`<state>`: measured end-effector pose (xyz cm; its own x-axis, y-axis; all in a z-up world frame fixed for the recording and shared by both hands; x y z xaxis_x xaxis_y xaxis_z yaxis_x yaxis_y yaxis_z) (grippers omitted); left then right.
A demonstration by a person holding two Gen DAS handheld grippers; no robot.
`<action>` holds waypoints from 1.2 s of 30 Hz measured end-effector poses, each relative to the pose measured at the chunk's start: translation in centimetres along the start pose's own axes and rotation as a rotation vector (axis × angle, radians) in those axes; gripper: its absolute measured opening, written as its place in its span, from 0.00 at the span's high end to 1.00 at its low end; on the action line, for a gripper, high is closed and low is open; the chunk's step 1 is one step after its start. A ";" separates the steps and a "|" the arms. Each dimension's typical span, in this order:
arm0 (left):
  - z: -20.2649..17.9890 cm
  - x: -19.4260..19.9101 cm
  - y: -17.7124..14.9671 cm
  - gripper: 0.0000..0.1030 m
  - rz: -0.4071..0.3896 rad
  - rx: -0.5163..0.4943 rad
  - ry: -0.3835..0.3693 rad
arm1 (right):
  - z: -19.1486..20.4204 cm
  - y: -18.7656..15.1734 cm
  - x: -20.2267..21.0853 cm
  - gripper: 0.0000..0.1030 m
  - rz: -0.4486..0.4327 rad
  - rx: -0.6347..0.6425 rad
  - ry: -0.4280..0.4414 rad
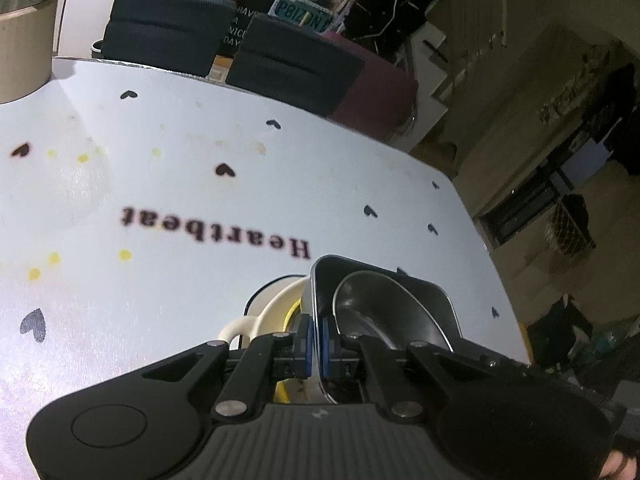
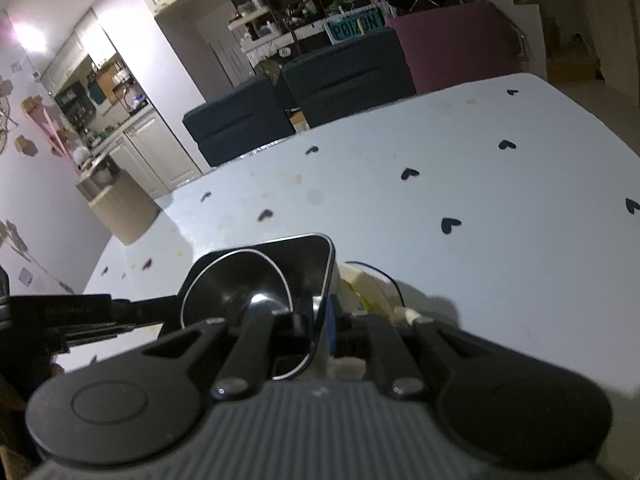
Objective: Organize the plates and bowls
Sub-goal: 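Lift the square tray with the cup using both tools toward the cream bowl, then lower the square tray into the cream bowl with both tools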
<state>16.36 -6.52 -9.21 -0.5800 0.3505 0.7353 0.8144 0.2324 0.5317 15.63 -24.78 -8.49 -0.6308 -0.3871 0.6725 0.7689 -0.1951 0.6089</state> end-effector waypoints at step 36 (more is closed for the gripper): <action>-0.1 -1.5 -1.2 0.95 0.069 -0.074 0.025 | -0.9 -0.1 -1.4 0.89 0.087 0.007 -0.041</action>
<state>16.24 -7.40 -10.96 -0.5233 0.3405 0.7812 0.8498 0.1405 0.5080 16.55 -25.02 -9.81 -0.5657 -0.3649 0.7395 0.8202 -0.1560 0.5504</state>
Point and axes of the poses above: each gripper's, at about its wrist camera, not at the fingertips, and x roughly against the way its jaws point, z to its left, y to its top, the point moved 3 cm from there along -x, roughly the way its jaws point, and after that the axes turned 4 degrees about y, right-handed, at the moved point
